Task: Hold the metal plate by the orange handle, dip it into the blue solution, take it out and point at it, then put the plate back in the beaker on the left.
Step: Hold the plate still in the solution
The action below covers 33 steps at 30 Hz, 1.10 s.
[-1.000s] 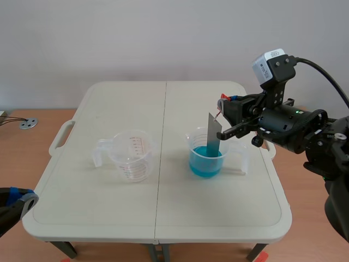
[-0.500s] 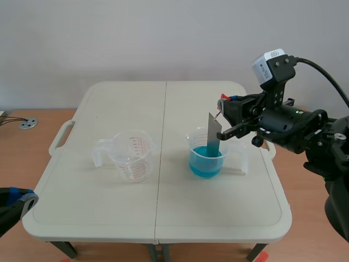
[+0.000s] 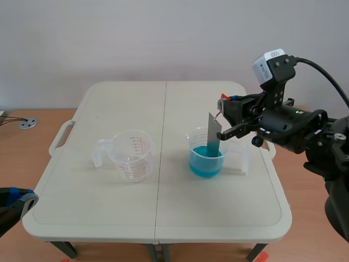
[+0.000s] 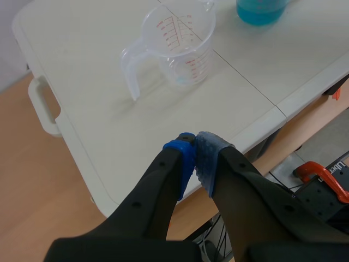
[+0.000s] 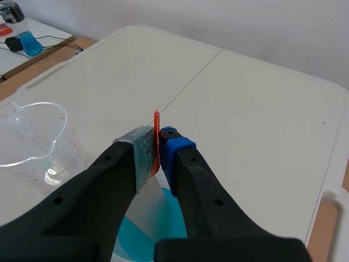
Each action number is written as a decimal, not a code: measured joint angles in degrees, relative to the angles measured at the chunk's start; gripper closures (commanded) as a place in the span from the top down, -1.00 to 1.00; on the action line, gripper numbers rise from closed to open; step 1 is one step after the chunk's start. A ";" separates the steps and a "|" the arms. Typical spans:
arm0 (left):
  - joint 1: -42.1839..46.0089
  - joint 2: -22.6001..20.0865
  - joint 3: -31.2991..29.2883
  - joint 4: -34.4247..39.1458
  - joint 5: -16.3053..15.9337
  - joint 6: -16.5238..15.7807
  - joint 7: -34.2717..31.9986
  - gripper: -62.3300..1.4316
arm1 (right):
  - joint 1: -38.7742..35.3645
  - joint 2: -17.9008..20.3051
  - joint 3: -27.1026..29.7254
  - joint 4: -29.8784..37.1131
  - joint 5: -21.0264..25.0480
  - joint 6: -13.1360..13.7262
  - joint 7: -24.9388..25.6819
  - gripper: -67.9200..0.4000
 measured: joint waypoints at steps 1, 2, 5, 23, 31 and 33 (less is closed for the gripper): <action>0.00 -0.04 0.00 0.00 0.00 0.00 0.00 -0.88 | 0.00 0.00 0.00 0.00 0.00 0.00 0.02 -0.95; 0.02 -0.26 0.00 0.00 0.00 0.00 0.02 -0.88 | 0.00 0.00 0.00 0.00 -0.02 0.00 0.17 -0.95; 0.02 -1.44 0.00 0.00 0.00 0.00 0.02 -0.88 | 0.17 0.00 0.00 0.00 -0.07 0.00 0.22 -0.95; 0.00 -1.75 0.00 0.00 0.00 0.00 0.02 -0.88 | 0.90 0.02 0.00 7.23 -0.44 0.00 -0.02 -0.95; 0.00 -1.73 0.00 0.00 0.00 0.00 0.02 -0.88 | 0.90 0.02 0.00 10.78 0.50 0.00 -2.05 -0.95; 0.02 -1.73 0.00 0.00 0.00 0.00 0.00 -0.88 | 0.90 0.02 0.00 11.63 1.66 0.00 -2.71 -0.95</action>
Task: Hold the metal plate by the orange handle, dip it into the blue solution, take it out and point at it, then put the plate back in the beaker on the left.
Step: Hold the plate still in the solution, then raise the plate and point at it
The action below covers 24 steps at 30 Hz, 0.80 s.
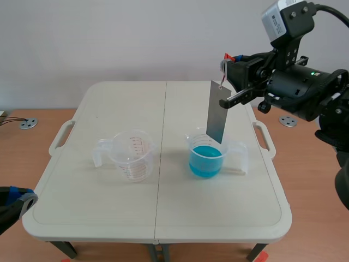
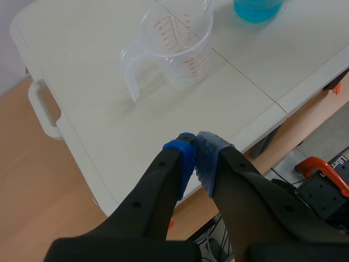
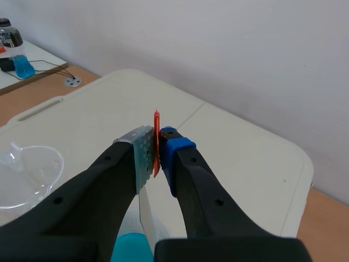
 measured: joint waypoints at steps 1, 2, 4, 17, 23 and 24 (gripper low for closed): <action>0.00 0.00 0.00 0.00 0.00 0.00 0.00 -0.87 | 0.00 0.00 0.00 0.37 0.39 0.00 -0.11 -0.95; 0.00 0.00 0.00 0.00 0.00 0.00 0.00 -0.88 | 0.00 0.00 0.00 0.76 0.79 0.00 -0.26 -0.95; 0.00 0.00 0.00 0.00 0.00 0.00 0.00 -0.88 | 0.00 0.00 0.00 1.51 2.12 0.00 -1.92 -0.95; -3.61 0.00 0.00 0.00 0.00 -0.48 -0.22 -0.88 | 0.00 -0.02 -0.17 6.05 13.75 0.00 -11.78 -0.95; -8.41 0.00 0.44 0.00 0.00 -1.03 0.50 -0.88 | 0.00 -0.02 -0.17 9.14 19.28 0.00 -16.13 -0.95; -9.44 0.00 0.70 0.00 0.00 -1.16 0.59 -0.88 | 0.00 -0.02 -0.17 9.68 20.00 0.00 -16.83 -0.95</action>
